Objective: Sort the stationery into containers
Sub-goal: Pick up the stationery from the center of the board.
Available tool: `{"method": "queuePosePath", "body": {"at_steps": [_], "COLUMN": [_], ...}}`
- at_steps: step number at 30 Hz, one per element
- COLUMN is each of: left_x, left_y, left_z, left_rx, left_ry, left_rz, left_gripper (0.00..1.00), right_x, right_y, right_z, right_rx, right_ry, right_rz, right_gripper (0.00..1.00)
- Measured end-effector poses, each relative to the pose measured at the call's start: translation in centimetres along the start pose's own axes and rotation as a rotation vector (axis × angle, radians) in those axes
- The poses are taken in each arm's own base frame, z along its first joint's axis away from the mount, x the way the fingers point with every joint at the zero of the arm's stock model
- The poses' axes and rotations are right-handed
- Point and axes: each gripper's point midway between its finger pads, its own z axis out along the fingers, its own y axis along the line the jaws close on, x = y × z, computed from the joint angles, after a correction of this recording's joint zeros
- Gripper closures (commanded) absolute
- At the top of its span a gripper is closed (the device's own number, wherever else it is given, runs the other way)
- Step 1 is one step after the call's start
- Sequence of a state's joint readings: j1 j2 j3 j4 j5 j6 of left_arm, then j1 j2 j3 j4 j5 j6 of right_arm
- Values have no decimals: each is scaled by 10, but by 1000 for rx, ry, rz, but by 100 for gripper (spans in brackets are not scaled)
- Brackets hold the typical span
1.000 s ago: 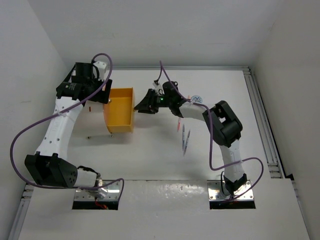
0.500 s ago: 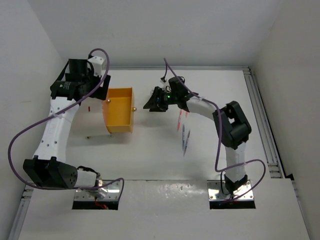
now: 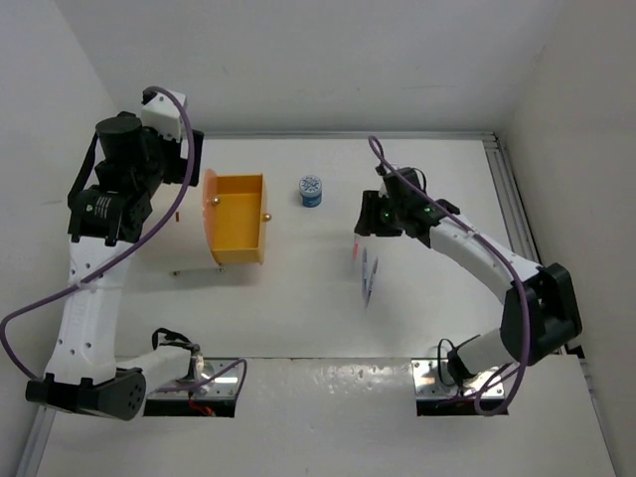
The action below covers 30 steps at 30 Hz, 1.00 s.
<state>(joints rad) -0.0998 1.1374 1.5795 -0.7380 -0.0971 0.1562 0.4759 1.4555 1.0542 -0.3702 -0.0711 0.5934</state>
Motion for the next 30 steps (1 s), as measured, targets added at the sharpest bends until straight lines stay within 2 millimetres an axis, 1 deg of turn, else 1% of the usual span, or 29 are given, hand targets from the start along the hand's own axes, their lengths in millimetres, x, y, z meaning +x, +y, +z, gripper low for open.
{"method": "queuePosePath", "body": {"at_steps": [1, 2, 4, 6, 7, 9, 13, 16, 20, 25, 30], "left_x": [2, 5, 10, 16, 19, 23, 27, 28, 32, 39, 45], "left_y": [0, -1, -2, -3, -4, -5, -6, -6, -7, -9, -10], "left_z": [-1, -1, 1, 2, 3, 4, 6, 8, 12, 15, 17], "left_rx": [-2, -1, 0, 3, 3, 3, 5, 7, 9, 10, 12], "left_ry": [4, 9, 24, 40, 49, 61, 73, 78, 90, 109, 122], "left_rz": [0, 1, 3, 5, 6, 7, 9, 9, 11, 13, 15], "left_gripper": [10, 10, 10, 10, 10, 10, 10, 10, 10, 10, 10], "right_x": [3, 5, 1, -9, -17, -33, -61, -70, -75, -73, -70], "right_y": [-17, -32, -61, -85, -94, -107, -117, -123, -135, -148, -154], "right_z": [4, 8, 15, 21, 25, 31, 45, 61, 80, 94, 100], "right_rx": [50, 93, 180, 252, 281, 326, 366, 366, 360, 347, 317], "right_ry": [6, 12, 11, 8, 1, -19, -47, -38, -10, 25, 43], "right_rz": [-17, -28, -87, -138, -168, -224, -318, -353, -372, -371, -362], "right_gripper": [32, 28, 24, 23, 21, 21, 20, 20, 20, 20, 28]}}
